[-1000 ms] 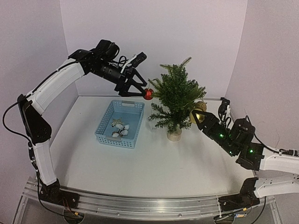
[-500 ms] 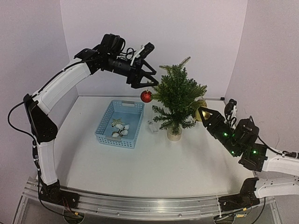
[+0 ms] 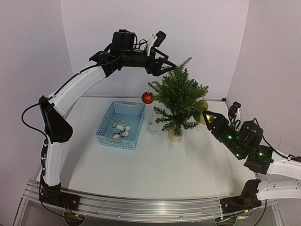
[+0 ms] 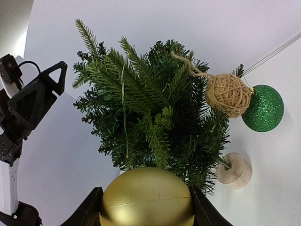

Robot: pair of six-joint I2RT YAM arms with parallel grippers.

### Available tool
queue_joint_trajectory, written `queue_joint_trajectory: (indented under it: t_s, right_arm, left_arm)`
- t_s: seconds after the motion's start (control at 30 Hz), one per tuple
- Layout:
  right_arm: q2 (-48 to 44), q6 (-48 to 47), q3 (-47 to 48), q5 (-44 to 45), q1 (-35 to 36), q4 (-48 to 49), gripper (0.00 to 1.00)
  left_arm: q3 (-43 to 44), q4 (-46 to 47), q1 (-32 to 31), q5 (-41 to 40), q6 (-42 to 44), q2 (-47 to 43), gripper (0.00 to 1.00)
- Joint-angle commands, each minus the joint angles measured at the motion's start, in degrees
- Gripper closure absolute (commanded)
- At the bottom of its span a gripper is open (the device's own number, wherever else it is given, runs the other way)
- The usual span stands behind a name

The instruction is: Decorate the small christmas tree

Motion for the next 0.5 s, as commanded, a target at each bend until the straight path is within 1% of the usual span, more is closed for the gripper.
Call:
queue_joint_trajectory:
  t_s: [0.0, 0.17, 0.33, 0.47]
  right_arm:
    - [-1.5, -0.3, 1.6, 1.3, 0.2, -1.0, 0.78]
    - [-1.5, -0.6, 2.0, 1.7, 0.2, -1.6, 0.78]
    - [-1.2, -1.6, 2.8, 3.6, 0.2, -1.6, 0.79]
    - [1.1, -2.8, 4.6, 3.9, 0.2, -1.6, 0.81]
  left_arm:
    - [2.2, 6.6, -1.7, -3.0, -1.2, 2.3, 0.22]
    - [1.9, 8.5, -2.7, -3.9, -1.0, 3.4, 0.29]
    - [1.2, 9.4, -2.9, -4.3, -1.8, 4.0, 0.39]
    - [1.0, 10.0, -3.0, -3.8, -2.2, 4.3, 0.54]
